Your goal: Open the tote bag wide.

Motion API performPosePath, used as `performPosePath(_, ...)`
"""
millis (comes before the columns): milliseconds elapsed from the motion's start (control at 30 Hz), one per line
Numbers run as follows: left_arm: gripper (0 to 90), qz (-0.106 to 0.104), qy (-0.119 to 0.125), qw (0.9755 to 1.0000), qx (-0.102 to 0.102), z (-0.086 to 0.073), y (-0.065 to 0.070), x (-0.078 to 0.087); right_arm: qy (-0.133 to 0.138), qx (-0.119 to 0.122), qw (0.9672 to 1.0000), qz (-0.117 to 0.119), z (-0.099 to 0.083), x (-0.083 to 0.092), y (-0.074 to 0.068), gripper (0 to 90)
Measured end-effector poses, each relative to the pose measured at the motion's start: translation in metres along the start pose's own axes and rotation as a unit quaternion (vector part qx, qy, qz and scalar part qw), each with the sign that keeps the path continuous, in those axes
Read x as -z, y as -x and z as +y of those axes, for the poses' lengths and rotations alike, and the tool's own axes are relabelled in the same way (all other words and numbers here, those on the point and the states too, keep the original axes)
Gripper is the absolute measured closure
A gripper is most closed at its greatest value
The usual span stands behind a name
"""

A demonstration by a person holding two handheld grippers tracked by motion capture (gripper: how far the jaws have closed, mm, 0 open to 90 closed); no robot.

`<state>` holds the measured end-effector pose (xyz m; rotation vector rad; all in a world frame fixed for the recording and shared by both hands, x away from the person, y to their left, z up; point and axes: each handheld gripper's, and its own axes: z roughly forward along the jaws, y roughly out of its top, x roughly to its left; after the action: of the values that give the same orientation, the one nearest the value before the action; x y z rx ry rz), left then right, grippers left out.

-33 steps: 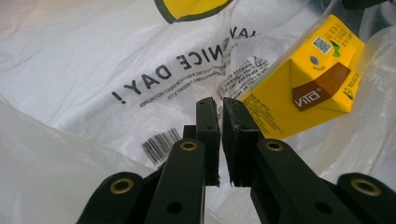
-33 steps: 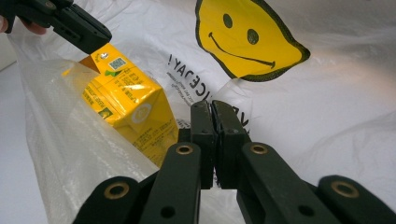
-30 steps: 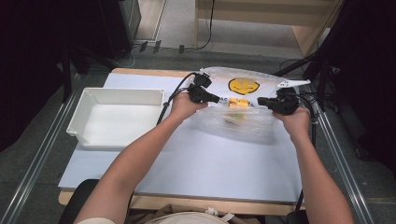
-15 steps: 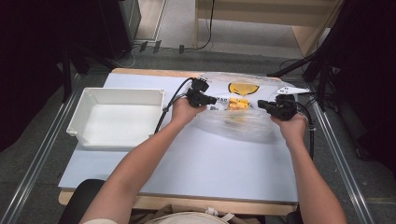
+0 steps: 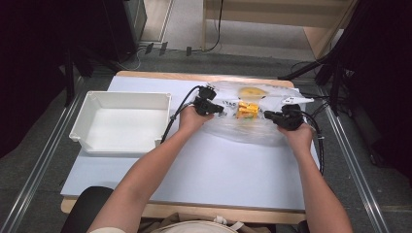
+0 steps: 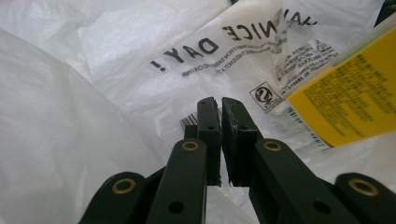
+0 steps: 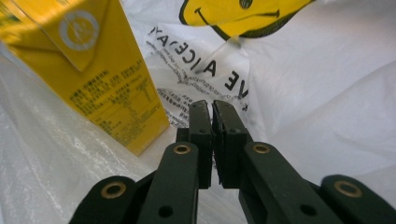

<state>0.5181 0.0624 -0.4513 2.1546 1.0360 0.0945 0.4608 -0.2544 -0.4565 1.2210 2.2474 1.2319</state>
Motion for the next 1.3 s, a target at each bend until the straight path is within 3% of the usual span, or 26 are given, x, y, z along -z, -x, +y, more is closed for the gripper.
performPosePath(300,86.7,0.016,-0.005,0.9998,0.013,-0.004,-0.009,-0.006,-0.019,-0.015,0.9997,-0.007,-0.013,-0.014,0.004,87.9)
performPosePath(533,87.5,0.036,-0.005,0.9986,0.039,-0.006,-0.022,-0.006,-0.029,-0.031,0.9987,-0.028,-0.025,-0.013,0.013,87.9)
performPosePath(767,88.7,0.056,0.006,0.9956,0.075,-0.006,-0.033,-0.003,-0.033,-0.052,0.9971,-0.046,-0.032,-0.005,0.023,89.2)
performPosePath(933,89.7,0.076,0.007,0.9935,0.085,-0.006,-0.040,0.001,-0.035,-0.072,0.9950,-0.059,-0.036,0.003,0.032,90.0)
performPosePath(1300,90.0,0.081,0.006,0.9931,0.085,-0.007,-0.043,0.003,-0.030,-0.089,0.9928,-0.074,-0.046,0.017,0.048,90.0)
